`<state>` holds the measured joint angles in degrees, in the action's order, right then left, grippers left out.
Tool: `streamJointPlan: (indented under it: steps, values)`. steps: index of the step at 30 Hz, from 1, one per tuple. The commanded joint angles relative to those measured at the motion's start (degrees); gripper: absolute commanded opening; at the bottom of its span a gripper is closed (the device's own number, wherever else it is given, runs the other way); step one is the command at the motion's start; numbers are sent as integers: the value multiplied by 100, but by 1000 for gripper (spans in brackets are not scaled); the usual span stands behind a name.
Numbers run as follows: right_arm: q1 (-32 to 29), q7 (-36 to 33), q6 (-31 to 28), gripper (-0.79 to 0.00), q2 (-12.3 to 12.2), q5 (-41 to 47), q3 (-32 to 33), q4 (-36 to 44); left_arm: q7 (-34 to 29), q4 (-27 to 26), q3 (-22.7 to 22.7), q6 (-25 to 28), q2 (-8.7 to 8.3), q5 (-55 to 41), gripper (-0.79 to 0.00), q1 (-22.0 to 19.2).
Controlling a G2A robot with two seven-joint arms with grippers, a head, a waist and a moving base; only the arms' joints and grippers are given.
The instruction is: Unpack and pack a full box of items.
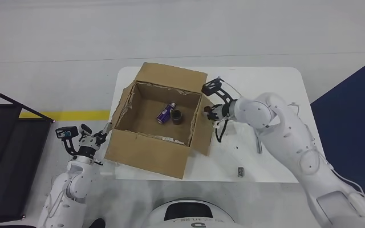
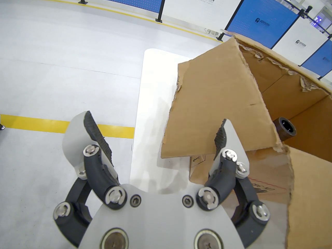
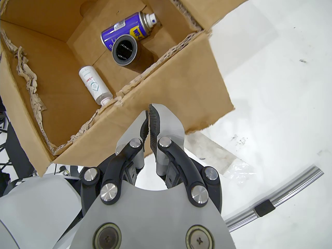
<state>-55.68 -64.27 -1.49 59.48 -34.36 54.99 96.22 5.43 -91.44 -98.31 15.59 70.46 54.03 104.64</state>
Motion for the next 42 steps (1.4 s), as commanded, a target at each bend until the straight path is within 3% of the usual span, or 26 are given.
streamJointPlan:
  steps: [1,7,22,27,29,32,33,42]
  values:
    - [11,10,54,-785,4,-70,-6,36,0,0,0,0,0,0,0,0]
    - [-189,-90,34,-785,-84,-91,350,230,-61,-21,69,38,-2,118,0,-9]
    - [-1499,-358,-277,-785,-464,96,2142,1400,8,-233,354,942,-59,861,0,206]
    - [-2137,-115,-60,-748,-577,-607,2855,1668,51,-194,353,995,-73,952,0,211]
    - [-2399,-8,44,-662,-611,-1030,3058,1757,67,-172,343,1004,-79,984,0,207]
    - [-2751,52,281,-320,-641,-1619,3220,1889,65,-125,315,1002,-89,1015,0,180]
    - [-2786,56,312,0,-642,-1663,3229,1904,60,-109,299,982,-92,1011,0,169]
    - [-2798,60,308,0,-643,-1703,3218,1869,44,-93,283,943,-93,987,0,158]
